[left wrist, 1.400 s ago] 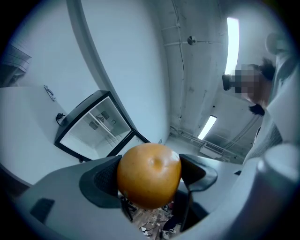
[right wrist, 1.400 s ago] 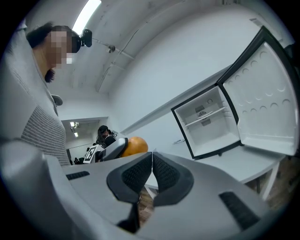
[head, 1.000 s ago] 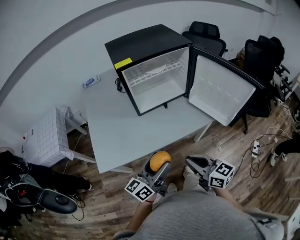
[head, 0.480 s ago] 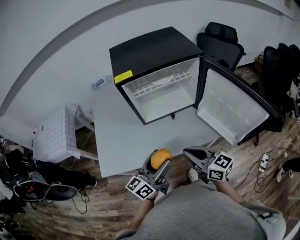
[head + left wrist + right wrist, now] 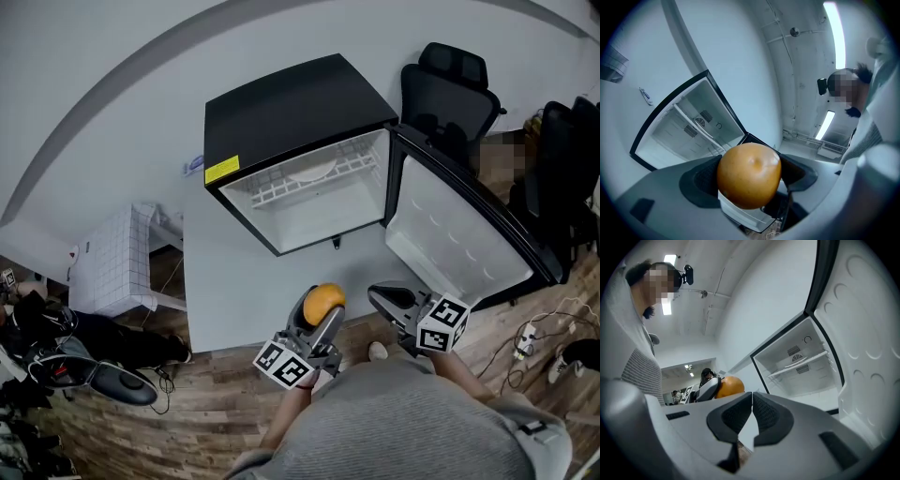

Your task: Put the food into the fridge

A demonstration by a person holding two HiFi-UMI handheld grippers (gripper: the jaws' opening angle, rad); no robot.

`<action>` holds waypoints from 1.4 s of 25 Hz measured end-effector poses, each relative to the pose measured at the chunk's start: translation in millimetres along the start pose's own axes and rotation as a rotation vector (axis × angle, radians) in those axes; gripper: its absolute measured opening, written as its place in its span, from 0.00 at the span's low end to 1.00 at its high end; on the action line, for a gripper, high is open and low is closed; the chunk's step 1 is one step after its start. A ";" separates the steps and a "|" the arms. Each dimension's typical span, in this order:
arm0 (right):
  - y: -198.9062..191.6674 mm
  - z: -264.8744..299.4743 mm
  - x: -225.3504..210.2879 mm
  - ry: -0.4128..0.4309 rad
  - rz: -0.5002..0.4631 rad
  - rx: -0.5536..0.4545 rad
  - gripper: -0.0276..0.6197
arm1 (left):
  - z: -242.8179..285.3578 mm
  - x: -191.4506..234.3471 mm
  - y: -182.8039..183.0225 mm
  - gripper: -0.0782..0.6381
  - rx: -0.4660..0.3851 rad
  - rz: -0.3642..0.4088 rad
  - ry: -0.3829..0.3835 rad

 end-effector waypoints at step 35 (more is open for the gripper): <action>1.5 0.5 0.4 -0.079 0.017 -0.058 0.06 | 57.0 8.1 80.0 0.65 0.127 0.348 -0.025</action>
Point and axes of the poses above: the fingertips, and each gripper's own axes: z forward along the fingers, x to its left, y out of its top, the point moved 10 cm from there along -z, backward along the fingers, and after that the axes turned 10 degrees about -z, right-handed, at the moved point
